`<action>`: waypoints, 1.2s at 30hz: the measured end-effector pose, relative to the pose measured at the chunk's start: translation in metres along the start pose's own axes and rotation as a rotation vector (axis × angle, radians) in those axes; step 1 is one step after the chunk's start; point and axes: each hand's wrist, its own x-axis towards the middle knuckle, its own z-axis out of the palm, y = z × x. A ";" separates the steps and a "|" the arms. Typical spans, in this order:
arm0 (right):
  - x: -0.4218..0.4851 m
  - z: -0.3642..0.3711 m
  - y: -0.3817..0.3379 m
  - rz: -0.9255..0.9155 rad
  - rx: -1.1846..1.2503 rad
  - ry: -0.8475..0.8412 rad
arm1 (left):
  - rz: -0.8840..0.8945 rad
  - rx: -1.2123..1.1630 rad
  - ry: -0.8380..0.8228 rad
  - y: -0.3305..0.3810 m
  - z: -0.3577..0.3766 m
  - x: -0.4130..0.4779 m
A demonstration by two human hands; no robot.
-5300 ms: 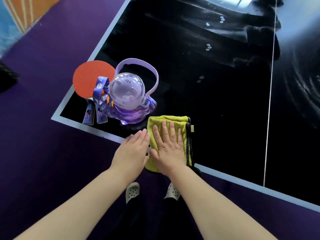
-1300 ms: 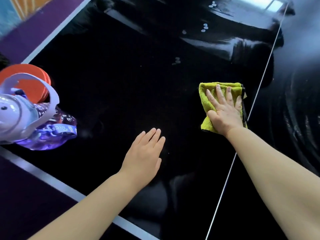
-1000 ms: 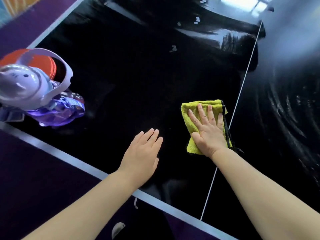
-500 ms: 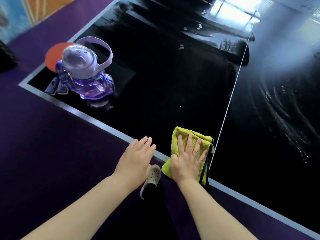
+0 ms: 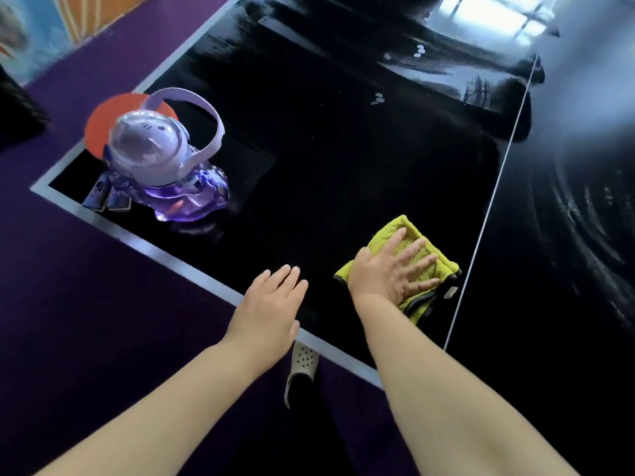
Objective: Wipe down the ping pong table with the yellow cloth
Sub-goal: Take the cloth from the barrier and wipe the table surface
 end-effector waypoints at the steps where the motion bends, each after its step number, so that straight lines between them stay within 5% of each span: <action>1: 0.016 -0.004 -0.008 0.012 0.003 0.009 | -0.003 -0.002 -0.004 -0.002 0.000 0.010; 18: 0.248 -0.074 -0.101 -0.012 -0.020 0.077 | -0.009 -0.031 0.048 -0.023 -0.022 0.205; 27: 0.314 -0.106 -0.099 -0.537 -0.254 0.008 | -0.022 -0.031 0.000 -0.035 -0.013 0.198; 36: 0.259 -0.092 -0.079 -0.877 -0.433 -0.054 | -0.012 -0.029 0.015 -0.042 -0.010 0.168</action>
